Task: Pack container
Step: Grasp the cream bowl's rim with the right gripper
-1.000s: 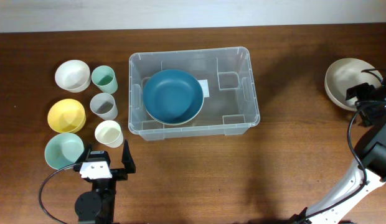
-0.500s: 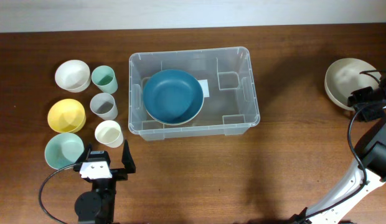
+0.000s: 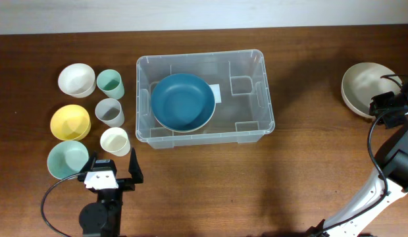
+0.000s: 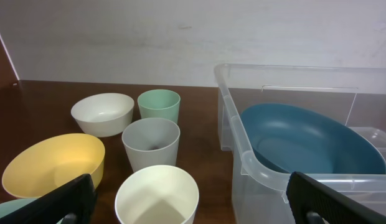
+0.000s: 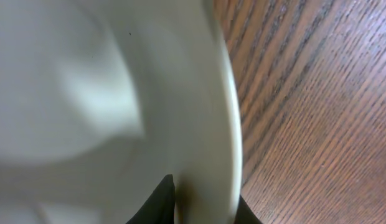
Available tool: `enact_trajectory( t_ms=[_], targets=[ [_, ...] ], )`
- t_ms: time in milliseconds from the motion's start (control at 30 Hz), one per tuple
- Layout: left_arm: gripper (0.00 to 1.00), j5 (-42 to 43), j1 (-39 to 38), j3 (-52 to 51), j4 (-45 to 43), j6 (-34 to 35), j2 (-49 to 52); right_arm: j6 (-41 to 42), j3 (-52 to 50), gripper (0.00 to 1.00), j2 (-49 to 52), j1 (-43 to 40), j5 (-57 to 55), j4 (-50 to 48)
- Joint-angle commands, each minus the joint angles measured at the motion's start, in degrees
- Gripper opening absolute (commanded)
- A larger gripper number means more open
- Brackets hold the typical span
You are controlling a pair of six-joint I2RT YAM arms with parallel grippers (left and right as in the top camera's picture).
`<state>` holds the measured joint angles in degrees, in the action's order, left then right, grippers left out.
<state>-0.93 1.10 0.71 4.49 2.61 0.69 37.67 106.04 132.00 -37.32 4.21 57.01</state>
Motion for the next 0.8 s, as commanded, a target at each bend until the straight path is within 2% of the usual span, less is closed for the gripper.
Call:
enact_trajectory(
  t_ms=[0,67,133,400,533,767],
  targets=[
    [0.99,-0.3,0.3,-0.2,0.2,-0.7,-0.4,2.5,-0.5,0.14,0.6,-0.3,-0.3,-0.3],
    [0.99,-0.3,0.3,-0.2,0.2,-0.7,-0.4,3.2,-0.5,0.12,0.6,-0.3,-0.3,-0.5],
    [0.99,-0.3,0.3,-0.2,0.2,-0.7,-0.4,3.3,-0.5,0.04,0.6,-0.3,-0.3,-0.7],
    [0.99,-0.3,0.3,-0.2,0.2,-0.7,-0.4,1.8,-0.2,0.04,0.3,-0.3,1.7,-0.8],
    [0.99,-0.3,0.3,-0.2,0.2,-0.7,-0.4,-2.2,2.3,0.04,-0.5,-0.3,8.5,-0.9],
    [0.99,-0.3,0.3,-0.2,0.2,-0.7,-0.4,-7.7,11.5,0.04,-2.8,0.1,27.5,1.3]
  ],
)
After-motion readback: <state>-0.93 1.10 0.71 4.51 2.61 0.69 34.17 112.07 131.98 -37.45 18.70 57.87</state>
